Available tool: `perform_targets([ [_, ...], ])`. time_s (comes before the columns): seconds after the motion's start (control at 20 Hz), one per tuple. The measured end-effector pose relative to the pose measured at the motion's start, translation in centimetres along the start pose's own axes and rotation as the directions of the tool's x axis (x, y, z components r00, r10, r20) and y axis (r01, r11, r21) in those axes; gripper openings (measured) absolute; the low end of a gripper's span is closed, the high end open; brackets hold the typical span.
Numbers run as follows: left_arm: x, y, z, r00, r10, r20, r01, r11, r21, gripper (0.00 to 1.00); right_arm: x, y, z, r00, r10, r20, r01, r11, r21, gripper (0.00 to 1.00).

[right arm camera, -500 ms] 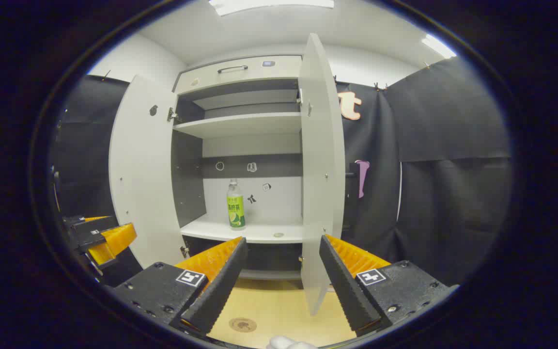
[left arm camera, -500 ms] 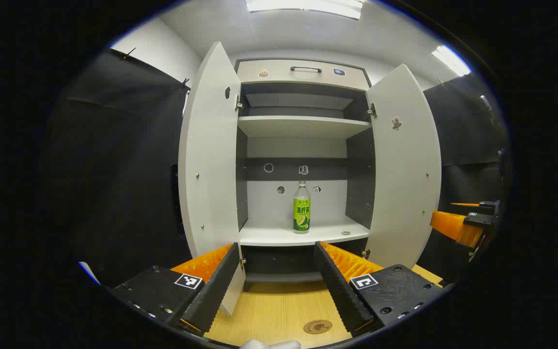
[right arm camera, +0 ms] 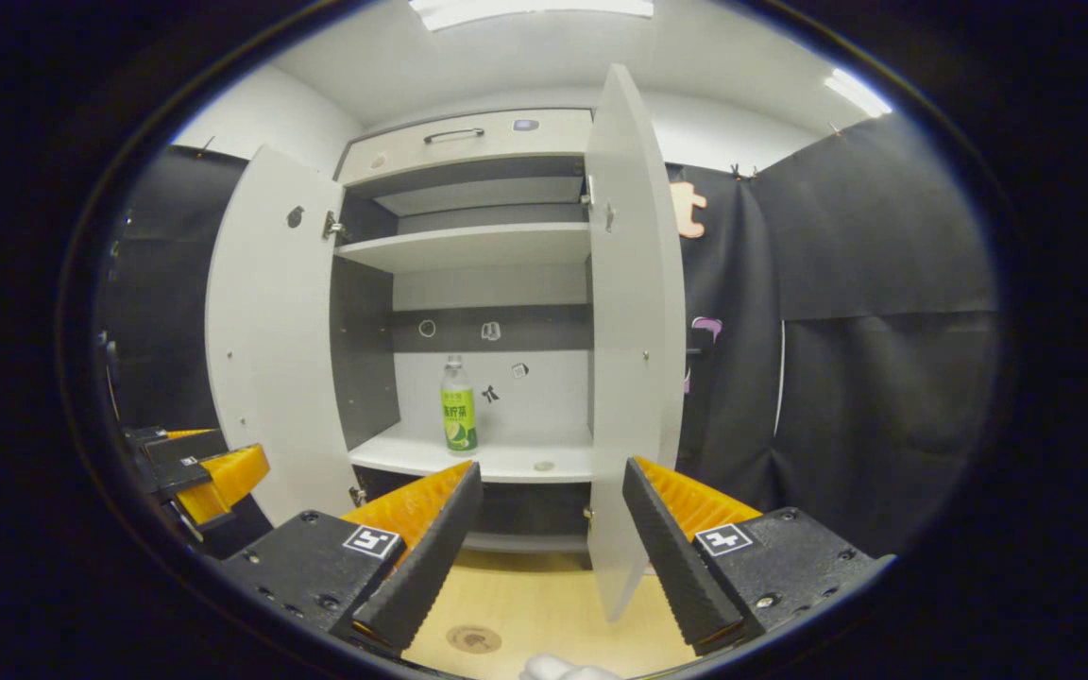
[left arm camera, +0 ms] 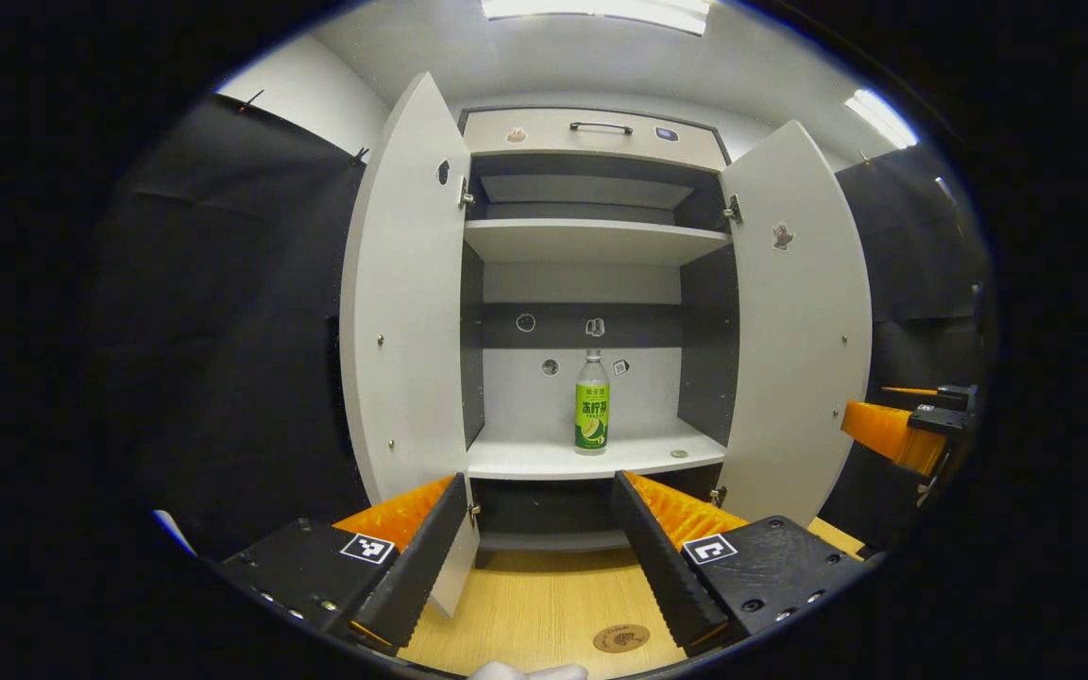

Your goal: Grasp the bottle in the cabinet with the left hand and place it on the coaster, then close the right door with the right hand and the left door with the left hand.

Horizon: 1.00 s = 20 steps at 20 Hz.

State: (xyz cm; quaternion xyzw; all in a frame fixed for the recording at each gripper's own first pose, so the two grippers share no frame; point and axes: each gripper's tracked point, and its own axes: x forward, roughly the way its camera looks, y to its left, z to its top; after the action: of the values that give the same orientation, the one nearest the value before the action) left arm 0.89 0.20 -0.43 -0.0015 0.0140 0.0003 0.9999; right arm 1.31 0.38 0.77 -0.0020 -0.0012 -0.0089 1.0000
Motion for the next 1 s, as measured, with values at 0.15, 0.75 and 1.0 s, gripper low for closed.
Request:
perform_targets([
  [0.15,0.4,0.0,-0.1,1.000,-0.005,-0.004,0.005,1.000,0.000,0.95,0.1,0.1,0.2,1.000,-0.001,0.005,0.001,1.000,0.002,0.99],
  [0.75,9.0,-5.0,0.0,0.990,-0.143,-0.011,0.143,0.989,0.032,0.95,0.2,0.2,2.8,0.998,-0.040,0.039,0.041,0.999,-0.031,0.99],
  [1.0,15.2,-9.1,-0.3,0.977,-0.213,-0.007,0.213,0.977,0.001,0.94,0.1,0.0,2.3,0.998,-0.062,0.002,0.062,0.998,-0.014,0.99],
])
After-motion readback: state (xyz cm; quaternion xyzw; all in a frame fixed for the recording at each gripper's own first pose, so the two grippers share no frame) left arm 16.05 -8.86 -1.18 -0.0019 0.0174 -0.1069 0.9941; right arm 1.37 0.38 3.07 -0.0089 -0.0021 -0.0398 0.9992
